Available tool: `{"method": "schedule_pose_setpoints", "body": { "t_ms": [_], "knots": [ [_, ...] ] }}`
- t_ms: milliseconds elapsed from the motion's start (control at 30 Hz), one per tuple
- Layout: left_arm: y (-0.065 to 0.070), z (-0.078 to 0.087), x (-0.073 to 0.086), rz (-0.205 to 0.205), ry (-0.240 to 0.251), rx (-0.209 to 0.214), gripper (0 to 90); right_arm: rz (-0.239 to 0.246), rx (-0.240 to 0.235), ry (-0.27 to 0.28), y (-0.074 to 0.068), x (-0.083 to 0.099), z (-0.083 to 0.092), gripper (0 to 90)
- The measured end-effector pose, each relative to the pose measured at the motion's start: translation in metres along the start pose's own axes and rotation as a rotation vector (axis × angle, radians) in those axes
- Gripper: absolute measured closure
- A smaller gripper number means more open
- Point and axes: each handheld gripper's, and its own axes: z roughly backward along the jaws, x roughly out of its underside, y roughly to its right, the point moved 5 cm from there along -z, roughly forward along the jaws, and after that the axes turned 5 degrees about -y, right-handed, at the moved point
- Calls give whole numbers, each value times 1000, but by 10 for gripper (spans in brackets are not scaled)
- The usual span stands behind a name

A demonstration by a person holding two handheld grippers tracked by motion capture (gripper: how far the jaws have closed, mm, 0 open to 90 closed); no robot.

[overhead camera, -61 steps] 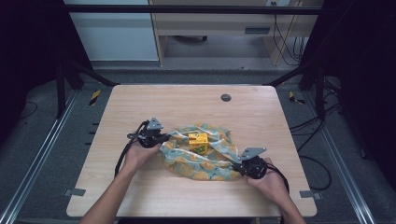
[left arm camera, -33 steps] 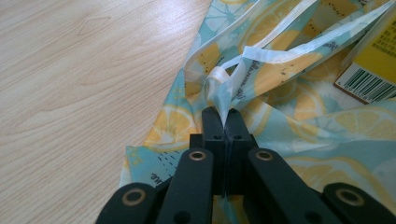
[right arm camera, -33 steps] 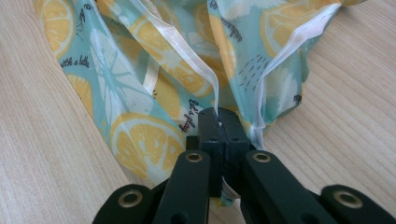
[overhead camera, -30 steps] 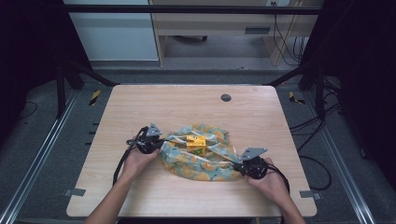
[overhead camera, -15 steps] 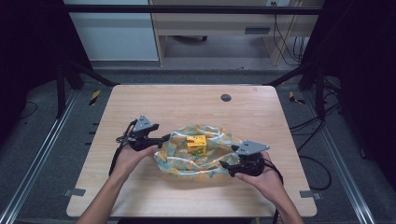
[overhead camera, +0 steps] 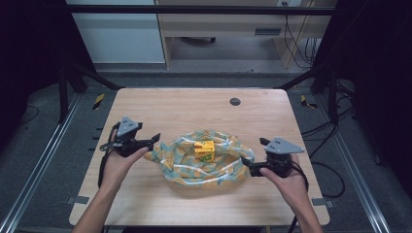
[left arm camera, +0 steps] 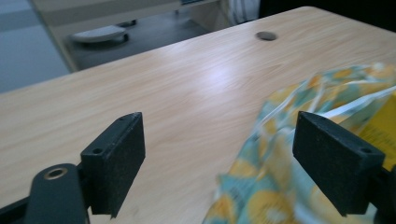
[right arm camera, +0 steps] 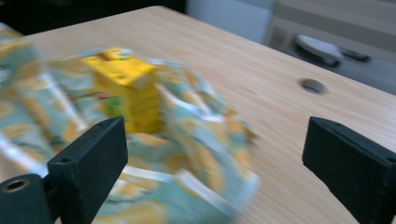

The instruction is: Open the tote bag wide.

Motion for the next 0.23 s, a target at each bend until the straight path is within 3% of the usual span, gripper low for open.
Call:
{"method": "schedule_pose_setpoints", "body": {
  "t_ms": [33, 67, 100, 133, 233],
  "knots": [
    [-5, 4, 8, 11, -14, -14, 148, -18, 48, -11, 9, 5, 3, 68],
    [-5, 4, 8, 11, -14, -14, 135, -18, 48, -11, 9, 5, 3, 68],
    [-12, 10, 27, 31, -42, -29, 127, -60, 134, -44, 25, 18, 6, 72],
    [-14, 12, 36, 42, -50, -28, 117, -93, 167, -60, 32, 26, 6, 72],
    [-18, 14, 50, 47, -66, -34, 88, -168, 216, -109, 46, 50, 3, 75]
  ]
}}
